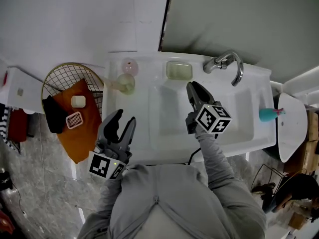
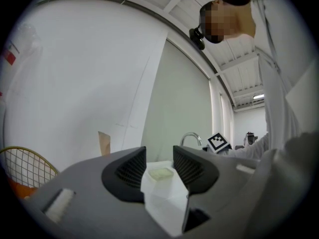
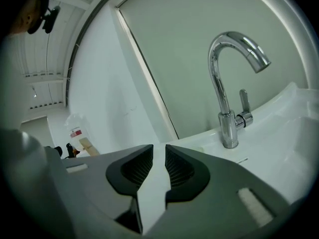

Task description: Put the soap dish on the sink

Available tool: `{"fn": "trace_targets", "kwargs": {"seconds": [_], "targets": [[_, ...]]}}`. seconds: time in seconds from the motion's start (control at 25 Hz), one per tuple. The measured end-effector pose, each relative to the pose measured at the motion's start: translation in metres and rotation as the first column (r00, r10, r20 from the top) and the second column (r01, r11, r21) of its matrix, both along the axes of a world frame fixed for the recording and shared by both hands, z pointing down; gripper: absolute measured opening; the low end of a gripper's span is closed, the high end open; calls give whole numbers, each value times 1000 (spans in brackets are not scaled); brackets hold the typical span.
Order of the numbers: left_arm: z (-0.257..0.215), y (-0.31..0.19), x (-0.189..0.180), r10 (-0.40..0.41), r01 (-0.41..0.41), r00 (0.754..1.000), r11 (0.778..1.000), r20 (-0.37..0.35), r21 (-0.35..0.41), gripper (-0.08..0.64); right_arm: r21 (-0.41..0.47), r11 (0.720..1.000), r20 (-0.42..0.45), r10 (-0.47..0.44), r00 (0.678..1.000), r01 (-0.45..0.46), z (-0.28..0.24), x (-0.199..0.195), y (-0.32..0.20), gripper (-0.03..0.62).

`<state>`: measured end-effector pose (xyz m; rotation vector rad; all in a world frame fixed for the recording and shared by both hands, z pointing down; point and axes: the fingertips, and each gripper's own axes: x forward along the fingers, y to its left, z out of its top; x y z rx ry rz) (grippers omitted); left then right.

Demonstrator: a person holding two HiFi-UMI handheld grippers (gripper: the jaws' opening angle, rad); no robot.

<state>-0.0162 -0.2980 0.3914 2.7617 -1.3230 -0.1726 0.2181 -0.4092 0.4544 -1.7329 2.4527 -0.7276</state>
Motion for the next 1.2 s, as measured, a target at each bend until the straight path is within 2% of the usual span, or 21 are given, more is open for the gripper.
{"fn": "trace_targets", "kwargs": {"seconds": [0.32, 0.52, 0.84, 1.2], "targets": [[0, 2, 9, 44, -44, 999, 999, -1, 8, 179, 7, 1000, 62, 11, 998, -12, -11, -5, 54, 75], [0, 4, 13, 73, -73, 997, 997, -1, 11, 179, 19, 998, 92, 55, 994, -57, -18, 2, 81, 75], [1, 5, 23, 127, -127, 992, 992, 3, 7, 179, 42, 994, 70, 94, 993, -97, -27, 5, 118, 75], [2, 8, 33, 178, -178, 984, 984, 5, 8, 179, 54, 994, 75, 93, 993, -97, -30, -3, 132, 75]]}}
